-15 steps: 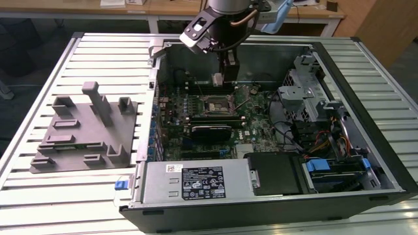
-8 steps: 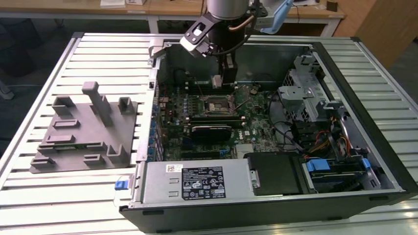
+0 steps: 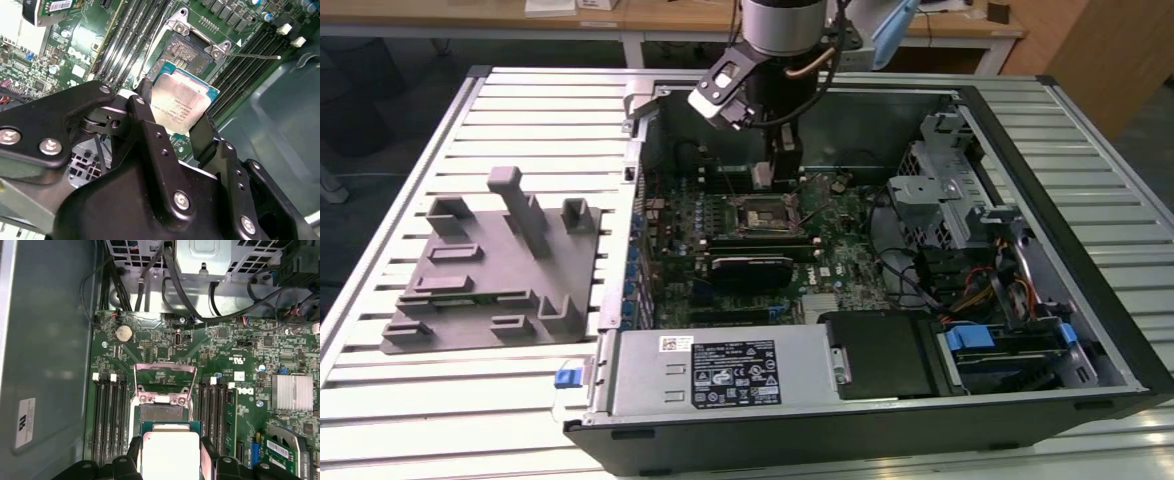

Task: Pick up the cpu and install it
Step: 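Place the cpu into insertion slot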

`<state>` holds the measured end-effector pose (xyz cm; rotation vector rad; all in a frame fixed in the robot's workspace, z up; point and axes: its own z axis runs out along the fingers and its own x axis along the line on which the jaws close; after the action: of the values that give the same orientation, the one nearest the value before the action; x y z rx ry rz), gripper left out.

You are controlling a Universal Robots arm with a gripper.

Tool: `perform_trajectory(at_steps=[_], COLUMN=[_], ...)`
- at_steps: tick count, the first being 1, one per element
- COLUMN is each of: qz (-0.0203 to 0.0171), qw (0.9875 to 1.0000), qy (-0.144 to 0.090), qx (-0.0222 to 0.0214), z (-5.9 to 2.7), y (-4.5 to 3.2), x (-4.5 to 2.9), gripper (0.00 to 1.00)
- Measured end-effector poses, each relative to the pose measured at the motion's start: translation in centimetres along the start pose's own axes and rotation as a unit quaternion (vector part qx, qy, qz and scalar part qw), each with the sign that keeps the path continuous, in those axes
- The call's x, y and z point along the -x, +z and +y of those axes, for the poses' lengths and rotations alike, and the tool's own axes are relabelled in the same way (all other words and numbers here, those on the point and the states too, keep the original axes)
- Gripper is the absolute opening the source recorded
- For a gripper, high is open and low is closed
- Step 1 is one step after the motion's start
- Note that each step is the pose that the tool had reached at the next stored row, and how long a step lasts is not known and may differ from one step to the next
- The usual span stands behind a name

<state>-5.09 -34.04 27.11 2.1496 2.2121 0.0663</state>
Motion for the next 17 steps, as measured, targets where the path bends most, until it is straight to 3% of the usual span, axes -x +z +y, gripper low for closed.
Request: perform_trajectory(at_steps=[17], qz=[0.0000], qw=[1.0000], qy=[0.000], qx=[0.0000], z=[-0.14], y=[2.07], x=[-0.02], gripper=[0.54])
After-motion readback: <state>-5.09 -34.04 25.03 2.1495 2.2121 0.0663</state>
